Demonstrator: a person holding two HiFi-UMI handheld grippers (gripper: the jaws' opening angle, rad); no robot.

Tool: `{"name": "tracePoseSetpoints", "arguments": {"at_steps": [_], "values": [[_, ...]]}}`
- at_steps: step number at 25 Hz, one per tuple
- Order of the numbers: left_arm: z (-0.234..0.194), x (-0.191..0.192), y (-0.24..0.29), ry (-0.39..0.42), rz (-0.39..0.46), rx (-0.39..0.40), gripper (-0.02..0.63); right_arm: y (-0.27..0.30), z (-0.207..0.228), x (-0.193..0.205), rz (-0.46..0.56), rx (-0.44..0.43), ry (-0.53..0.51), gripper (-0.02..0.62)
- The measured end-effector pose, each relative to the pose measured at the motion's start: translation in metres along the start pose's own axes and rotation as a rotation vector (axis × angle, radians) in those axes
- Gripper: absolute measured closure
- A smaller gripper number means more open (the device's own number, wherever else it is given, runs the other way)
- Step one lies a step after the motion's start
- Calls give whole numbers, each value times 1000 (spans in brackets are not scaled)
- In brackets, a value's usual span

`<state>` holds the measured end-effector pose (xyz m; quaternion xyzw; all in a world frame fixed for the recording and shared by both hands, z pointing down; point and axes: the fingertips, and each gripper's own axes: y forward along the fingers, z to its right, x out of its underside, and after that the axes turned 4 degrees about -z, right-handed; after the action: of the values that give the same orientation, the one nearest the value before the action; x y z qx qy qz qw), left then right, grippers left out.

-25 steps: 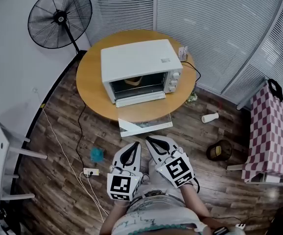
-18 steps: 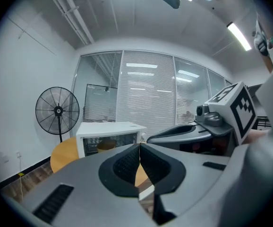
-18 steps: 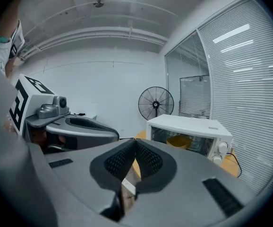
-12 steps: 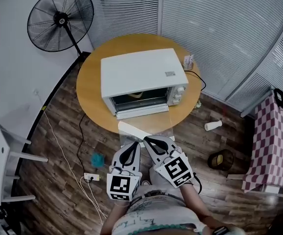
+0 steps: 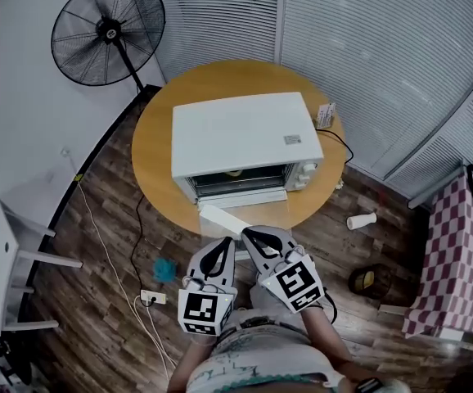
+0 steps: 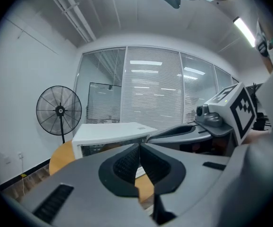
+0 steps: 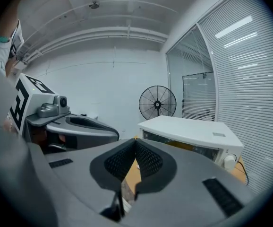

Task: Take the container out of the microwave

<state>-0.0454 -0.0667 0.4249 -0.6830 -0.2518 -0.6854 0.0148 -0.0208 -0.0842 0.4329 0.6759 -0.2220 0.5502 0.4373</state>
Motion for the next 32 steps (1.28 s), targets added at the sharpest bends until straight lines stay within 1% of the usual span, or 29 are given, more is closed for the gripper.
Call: {"name": "tracePoseSetpoints", "arguments": {"at_steps": [4,15,22,27,32], "values": [[-6,-3,12,-4,2,-34,591,8,14,-4,10,-23,-12,601],[-10,-14,40,-38,23,-91,591,17,44,-6,15,-77,-31,601],[-21,-5,49,-70,0,-131,591,31,60,0,-1,-96,-32,601],[-35,-12,58,-70,11,-116,591,42,68,-9,3,-79,-45,601],[-49,-24,72,-46,17,-50,591,55,81,-18,4,-15,-28,601]]}}
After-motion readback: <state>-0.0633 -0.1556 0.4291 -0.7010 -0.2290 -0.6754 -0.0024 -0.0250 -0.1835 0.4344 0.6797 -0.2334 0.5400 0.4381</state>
